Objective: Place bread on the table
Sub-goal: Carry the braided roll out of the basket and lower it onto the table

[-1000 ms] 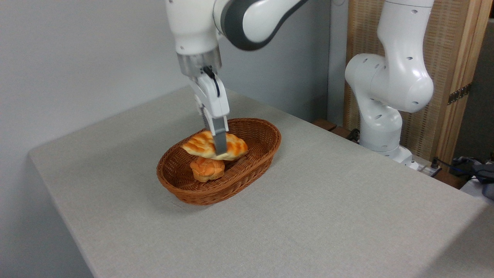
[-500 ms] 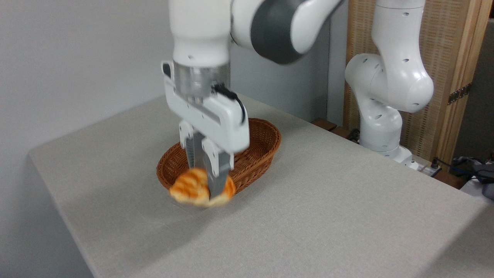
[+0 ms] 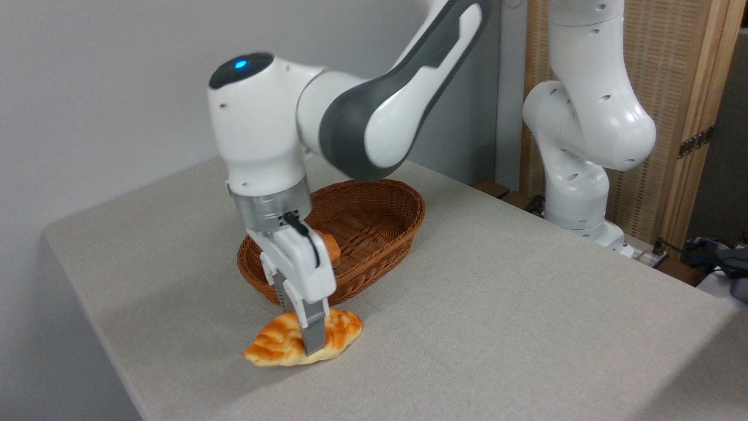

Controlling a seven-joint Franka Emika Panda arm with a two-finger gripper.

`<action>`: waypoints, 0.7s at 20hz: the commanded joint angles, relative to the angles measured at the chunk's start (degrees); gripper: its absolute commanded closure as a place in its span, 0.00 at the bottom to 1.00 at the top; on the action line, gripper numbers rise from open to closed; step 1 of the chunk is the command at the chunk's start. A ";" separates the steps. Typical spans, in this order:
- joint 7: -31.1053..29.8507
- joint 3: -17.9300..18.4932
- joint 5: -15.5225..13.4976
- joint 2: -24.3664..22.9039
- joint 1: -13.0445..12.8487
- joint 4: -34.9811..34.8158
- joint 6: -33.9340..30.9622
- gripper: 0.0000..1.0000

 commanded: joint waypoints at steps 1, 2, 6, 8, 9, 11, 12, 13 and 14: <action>-1.97 -0.27 1.00 0.22 0.19 0.78 -0.16 0.00; -1.97 -0.27 1.00 0.22 0.19 0.78 -0.16 0.00; -3.19 -0.27 0.91 0.13 0.28 0.78 -0.25 0.00; -3.37 -0.27 0.91 0.13 0.28 0.78 -0.16 0.00; -3.46 -0.27 0.91 0.13 0.28 0.87 -0.16 0.00; -3.64 -0.27 0.91 0.05 0.36 0.87 -0.25 0.00; -3.64 -0.27 0.91 0.05 0.36 0.87 -0.25 0.00; -3.64 -0.27 0.82 -0.04 0.36 0.87 -0.25 0.00; -3.64 -0.27 0.73 -0.04 0.45 0.87 -0.25 0.00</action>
